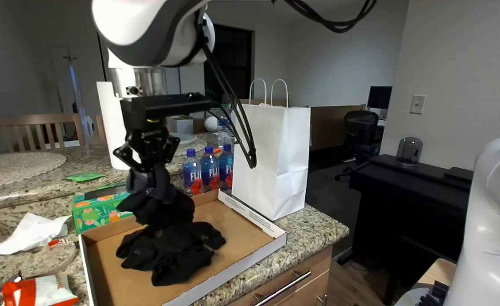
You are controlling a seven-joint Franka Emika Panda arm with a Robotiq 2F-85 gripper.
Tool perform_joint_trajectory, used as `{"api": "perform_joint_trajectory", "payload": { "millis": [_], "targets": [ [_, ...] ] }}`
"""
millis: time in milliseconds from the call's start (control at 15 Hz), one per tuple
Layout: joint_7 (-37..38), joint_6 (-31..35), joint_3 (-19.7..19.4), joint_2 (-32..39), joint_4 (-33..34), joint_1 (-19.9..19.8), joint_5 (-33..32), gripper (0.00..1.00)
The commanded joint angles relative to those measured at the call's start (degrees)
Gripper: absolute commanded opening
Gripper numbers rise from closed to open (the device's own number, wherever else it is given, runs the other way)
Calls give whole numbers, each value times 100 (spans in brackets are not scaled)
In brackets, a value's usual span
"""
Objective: Put the black socks in the white bag
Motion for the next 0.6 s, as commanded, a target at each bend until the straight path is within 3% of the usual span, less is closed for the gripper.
{"api": "perform_joint_trajectory", "payload": {
  "millis": [0, 533],
  "targets": [
    [-434, -300, 95, -399, -53, -121, 74, 9],
    [-1172, -1043, 185, -1094, 259, -182, -33, 8]
  ]
}}
